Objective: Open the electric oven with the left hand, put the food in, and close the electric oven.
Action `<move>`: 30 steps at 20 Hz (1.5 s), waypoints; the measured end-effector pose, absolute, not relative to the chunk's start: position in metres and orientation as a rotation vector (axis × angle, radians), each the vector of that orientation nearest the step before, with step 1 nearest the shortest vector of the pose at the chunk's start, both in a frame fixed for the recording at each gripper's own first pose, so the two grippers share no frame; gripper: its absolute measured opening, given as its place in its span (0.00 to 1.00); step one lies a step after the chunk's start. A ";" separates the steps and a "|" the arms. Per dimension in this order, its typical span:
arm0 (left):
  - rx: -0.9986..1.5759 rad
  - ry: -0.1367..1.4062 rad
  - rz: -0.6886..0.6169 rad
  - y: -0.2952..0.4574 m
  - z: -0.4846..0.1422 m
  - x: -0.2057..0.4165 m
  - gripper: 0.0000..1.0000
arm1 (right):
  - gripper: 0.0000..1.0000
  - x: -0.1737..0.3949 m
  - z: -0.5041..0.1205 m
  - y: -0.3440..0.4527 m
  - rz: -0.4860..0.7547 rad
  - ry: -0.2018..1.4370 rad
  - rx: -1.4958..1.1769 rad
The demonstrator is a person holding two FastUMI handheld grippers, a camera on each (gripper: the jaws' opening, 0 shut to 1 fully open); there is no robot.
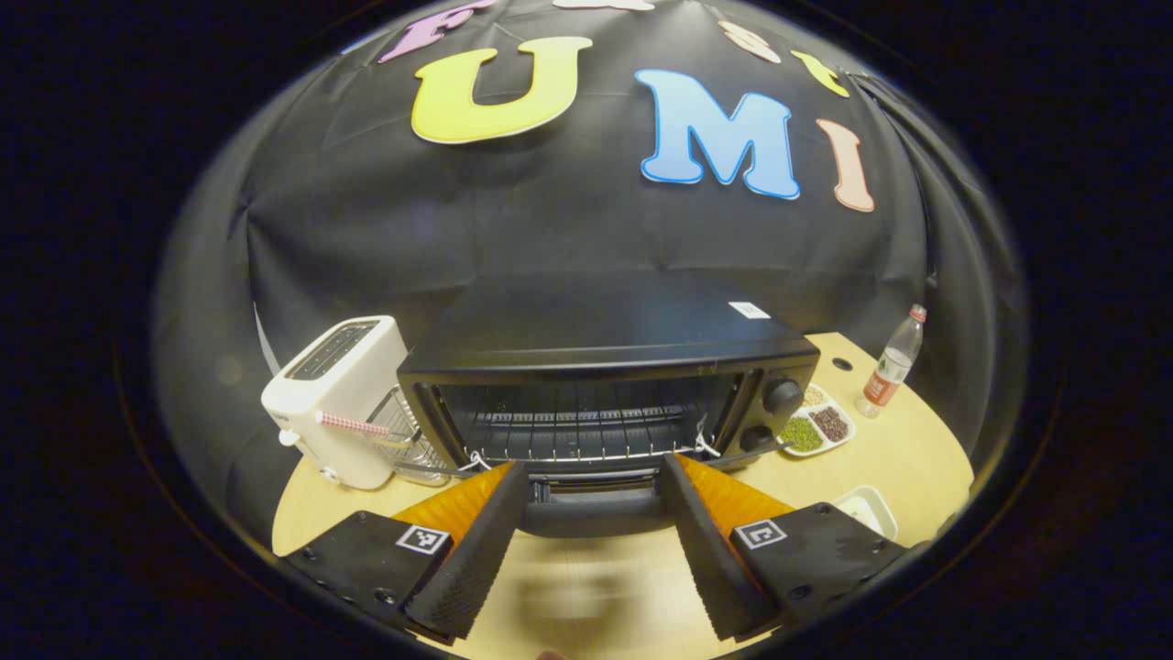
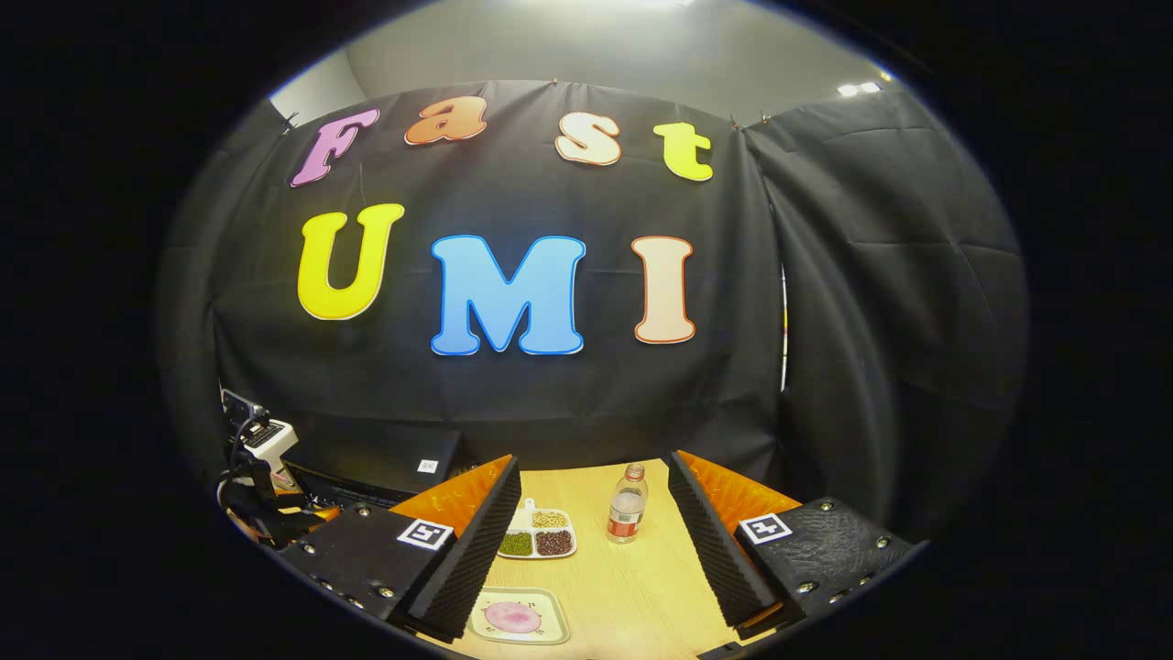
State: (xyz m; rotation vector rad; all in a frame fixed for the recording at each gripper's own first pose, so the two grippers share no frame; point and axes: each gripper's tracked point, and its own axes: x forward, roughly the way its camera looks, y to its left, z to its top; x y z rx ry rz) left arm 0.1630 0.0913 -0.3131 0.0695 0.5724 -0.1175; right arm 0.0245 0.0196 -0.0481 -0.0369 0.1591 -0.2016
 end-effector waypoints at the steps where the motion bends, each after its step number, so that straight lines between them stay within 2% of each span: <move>1: 0.072 0.571 -0.118 0.091 -0.315 0.159 1.00 | 0.98 0.023 -0.047 0.021 -0.200 0.160 -0.040; 3: 0.080 0.566 -0.120 0.091 -0.321 0.150 0.97 | 0.98 0.021 -0.047 0.024 -0.198 0.162 -0.045; 4: 0.089 0.568 -0.122 0.092 -0.325 0.146 1.00 | 0.98 0.019 -0.048 0.024 -0.199 0.162 -0.047; 7: 0.106 0.560 -0.132 0.091 -0.332 0.135 0.94 | 0.98 0.014 -0.047 0.026 -0.195 0.163 -0.040; 10: 0.114 0.557 -0.144 0.092 -0.344 0.123 1.00 | 0.98 0.010 -0.045 0.034 -0.156 0.151 -0.006; 11: 0.118 0.562 -0.148 0.092 -0.348 0.119 0.97 | 0.98 0.008 -0.046 0.036 -0.148 0.150 0.001; 16: 0.202 0.593 -0.128 0.103 -0.372 0.104 1.00 | 0.98 0.007 -0.056 0.043 -0.137 0.174 -0.001; 17: 0.211 0.578 -0.111 0.109 -0.368 0.107 0.96 | 0.98 0.007 -0.059 0.044 -0.133 0.183 -0.004; 21: 0.147 0.452 -0.078 0.117 -0.310 0.114 1.00 | 0.98 0.014 -0.083 0.036 -0.127 0.267 -0.035; 23: 0.110 0.384 -0.070 0.123 -0.274 0.118 0.96 | 0.98 0.019 -0.103 0.032 -0.117 0.337 -0.015; 24: 0.090 0.351 -0.068 0.125 -0.256 0.117 0.96 | 0.98 0.022 -0.116 0.031 -0.109 0.378 0.002; 25: 0.071 0.319 -0.066 0.126 -0.237 0.118 0.92 | 0.98 0.026 -0.130 0.030 -0.100 0.426 0.021; 27: 0.039 0.251 -0.065 0.131 -0.199 0.117 1.00 | 0.98 0.033 -0.161 0.029 -0.072 0.524 0.058; 30: -0.002 0.153 -0.062 0.134 -0.146 0.114 0.97 | 0.98 0.042 -0.212 0.033 0.002 0.713 0.084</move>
